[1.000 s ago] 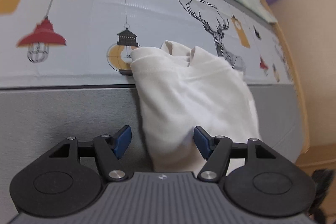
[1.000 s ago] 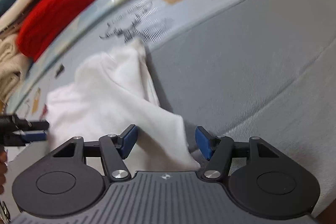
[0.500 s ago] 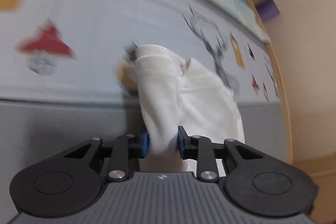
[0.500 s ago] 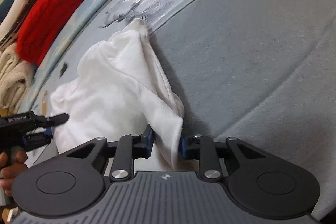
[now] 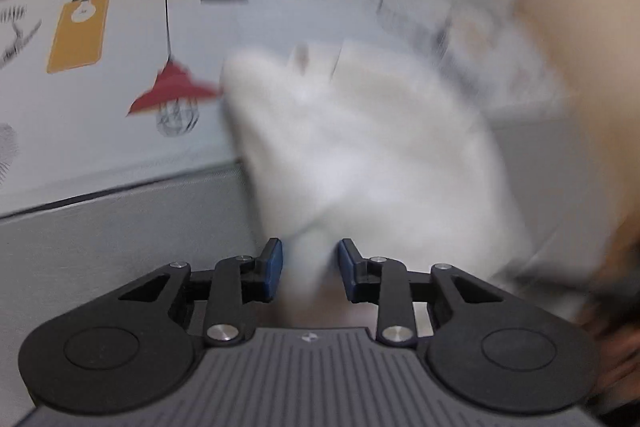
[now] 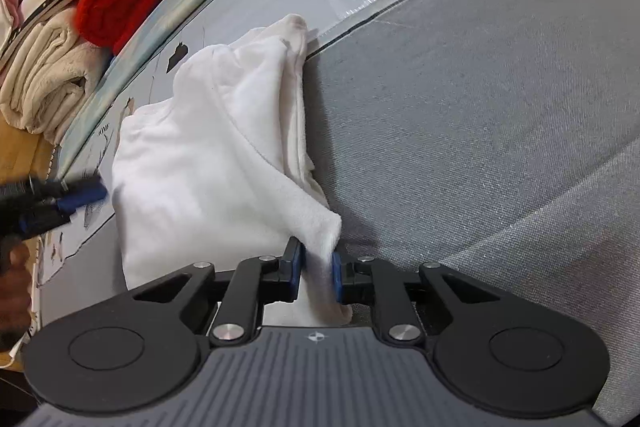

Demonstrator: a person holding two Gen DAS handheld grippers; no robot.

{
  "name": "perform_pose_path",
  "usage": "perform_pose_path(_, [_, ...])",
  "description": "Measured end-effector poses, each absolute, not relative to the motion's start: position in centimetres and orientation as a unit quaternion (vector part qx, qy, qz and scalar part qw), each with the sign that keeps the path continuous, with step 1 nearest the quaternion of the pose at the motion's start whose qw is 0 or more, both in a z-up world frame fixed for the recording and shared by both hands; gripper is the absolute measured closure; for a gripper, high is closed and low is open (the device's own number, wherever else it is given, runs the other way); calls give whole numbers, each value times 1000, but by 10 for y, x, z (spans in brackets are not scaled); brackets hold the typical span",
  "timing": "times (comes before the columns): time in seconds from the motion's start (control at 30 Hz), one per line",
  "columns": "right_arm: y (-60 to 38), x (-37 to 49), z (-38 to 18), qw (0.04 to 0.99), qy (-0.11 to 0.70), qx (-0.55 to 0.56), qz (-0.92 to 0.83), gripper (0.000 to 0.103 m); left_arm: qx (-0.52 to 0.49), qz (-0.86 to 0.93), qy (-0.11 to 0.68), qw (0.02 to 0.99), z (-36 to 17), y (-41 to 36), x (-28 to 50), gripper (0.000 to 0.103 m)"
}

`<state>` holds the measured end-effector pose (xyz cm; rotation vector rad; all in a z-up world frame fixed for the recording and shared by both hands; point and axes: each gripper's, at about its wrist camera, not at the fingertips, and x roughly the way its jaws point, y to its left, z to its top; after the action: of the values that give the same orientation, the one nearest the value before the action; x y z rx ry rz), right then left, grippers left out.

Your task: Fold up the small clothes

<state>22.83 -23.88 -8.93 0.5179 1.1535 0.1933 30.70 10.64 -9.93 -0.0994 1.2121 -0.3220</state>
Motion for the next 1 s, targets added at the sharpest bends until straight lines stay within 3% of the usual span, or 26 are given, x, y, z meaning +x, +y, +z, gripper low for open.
perform_pose_path(0.2, [-227, 225, -72, 825, 513, 221, 86, 78, -40, -159, 521, 838, -62, 96, 288, 73])
perform_pose_path(0.3, [-220, 223, -69, 836, 511, 180, 88, 72, 14, -185, 573, 798, -91, 85, 271, 73])
perform_pose_path(0.33, [-217, 225, -74, 834, 522, 160, 77, 72, 52, -175, 574, 798, -98, 81, 265, 66])
perform_pose_path(0.43, [-225, 228, -85, 807, 563, 172, 36, 61, 42, -154, 557, 815, -76, 82, 253, 67])
perform_pose_path(0.5, [-227, 226, -71, 811, 558, 174, 27, 61, 41, -134, 523, 841, -48, 86, 237, 64])
perform_pose_path(0.57, [-221, 221, -42, 840, 522, 141, 44, 61, 41, -113, 494, 861, -23, 82, 215, 53])
perform_pose_path(0.63, [-214, 211, -12, 866, 483, 111, 67, 59, 43, -93, 452, 886, 5, 75, 184, 27])
perform_pose_path(0.67, [-212, 203, 3, 877, 463, 102, 80, 53, 43, -90, 432, 896, 14, 70, 172, 18])
perform_pose_path(0.8, [-207, 163, 50, 917, 376, 48, 123, 36, 51, -52, 361, 930, 40, 47, 109, 14])
perform_pose_path(0.93, [-210, 117, 74, 947, 286, -10, 144, 18, 39, 15, 328, 944, 44, 21, 56, 3])
perform_pose_path(1.0, [-214, 99, 70, 953, 267, -9, 143, 17, 25, 19, 324, 945, 33, 11, 38, 2])
